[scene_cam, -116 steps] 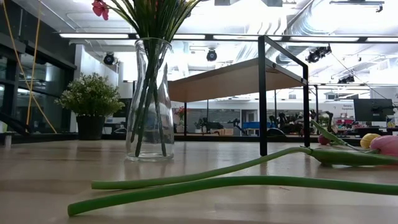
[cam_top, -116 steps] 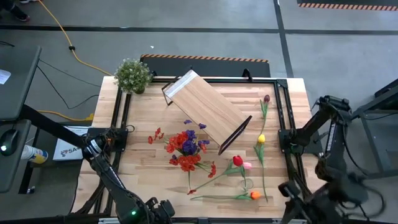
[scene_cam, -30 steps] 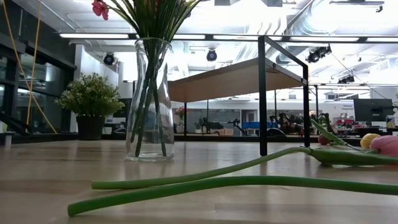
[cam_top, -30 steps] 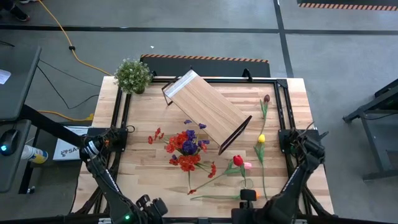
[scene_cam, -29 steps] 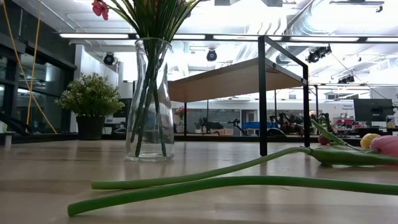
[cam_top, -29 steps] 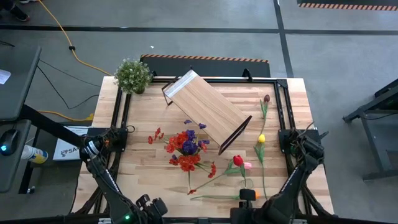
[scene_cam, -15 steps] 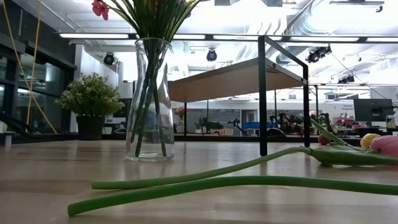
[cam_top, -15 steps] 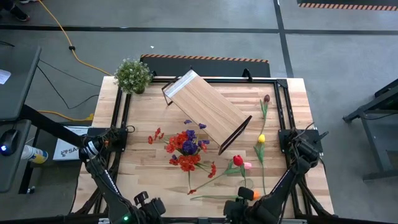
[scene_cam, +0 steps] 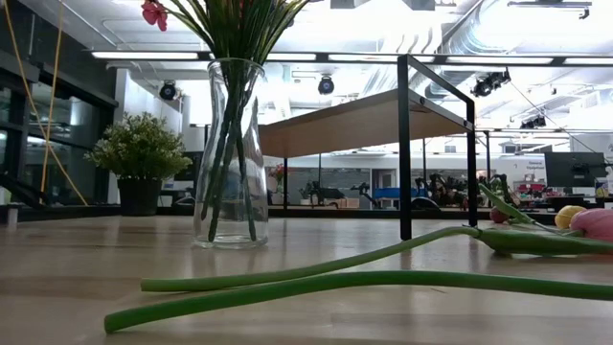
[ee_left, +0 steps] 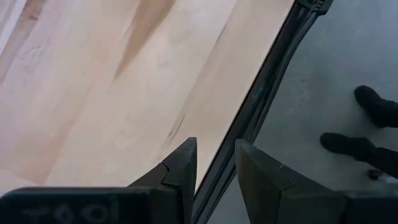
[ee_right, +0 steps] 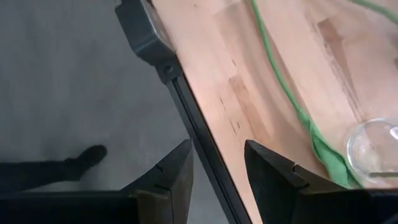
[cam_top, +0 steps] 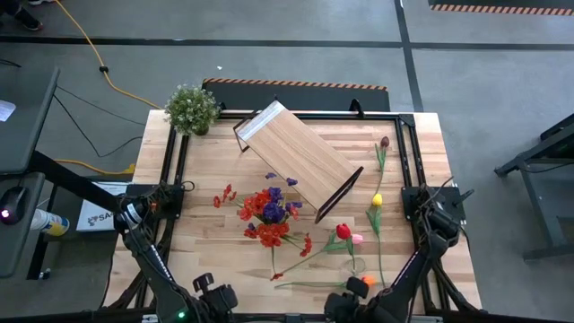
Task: Pick and place flowers into a vace then onto a shelf
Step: Put the orange tulip into the right transparent vase
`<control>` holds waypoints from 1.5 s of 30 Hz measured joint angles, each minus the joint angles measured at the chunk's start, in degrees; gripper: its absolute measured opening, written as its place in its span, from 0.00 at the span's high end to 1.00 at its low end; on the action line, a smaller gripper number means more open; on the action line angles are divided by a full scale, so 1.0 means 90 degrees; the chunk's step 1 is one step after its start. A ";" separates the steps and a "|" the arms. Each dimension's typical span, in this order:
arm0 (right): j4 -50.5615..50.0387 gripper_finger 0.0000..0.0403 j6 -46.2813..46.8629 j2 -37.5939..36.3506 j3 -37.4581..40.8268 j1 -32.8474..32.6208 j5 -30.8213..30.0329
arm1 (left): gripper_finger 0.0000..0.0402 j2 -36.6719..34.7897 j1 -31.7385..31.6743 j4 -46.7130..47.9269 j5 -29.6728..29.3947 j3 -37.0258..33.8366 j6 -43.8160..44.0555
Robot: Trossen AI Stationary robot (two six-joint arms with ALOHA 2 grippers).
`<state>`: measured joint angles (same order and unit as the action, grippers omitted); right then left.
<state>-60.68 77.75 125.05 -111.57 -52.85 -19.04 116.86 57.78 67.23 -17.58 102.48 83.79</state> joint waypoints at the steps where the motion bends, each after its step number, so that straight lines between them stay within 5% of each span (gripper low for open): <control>1: -0.0005 0.66 0.0052 0.0000 0.0000 -0.0025 -0.0047 | 0.64 0.0000 0.0000 0.0027 0.0000 0.0000 0.0000; 23: -0.0057 0.66 0.0496 0.0611 0.0005 -0.0463 -0.0364 | 0.64 0.0000 0.0000 0.0049 -0.0002 0.0000 -0.0120; 45: -0.1673 0.66 0.1038 0.0653 0.0034 -0.0730 -0.0445 | 0.64 0.0000 0.0000 0.0043 -0.0002 0.0000 -0.0188</control>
<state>-75.73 87.09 130.93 -111.26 -59.42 -23.04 116.86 57.78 67.61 -17.61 102.48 82.11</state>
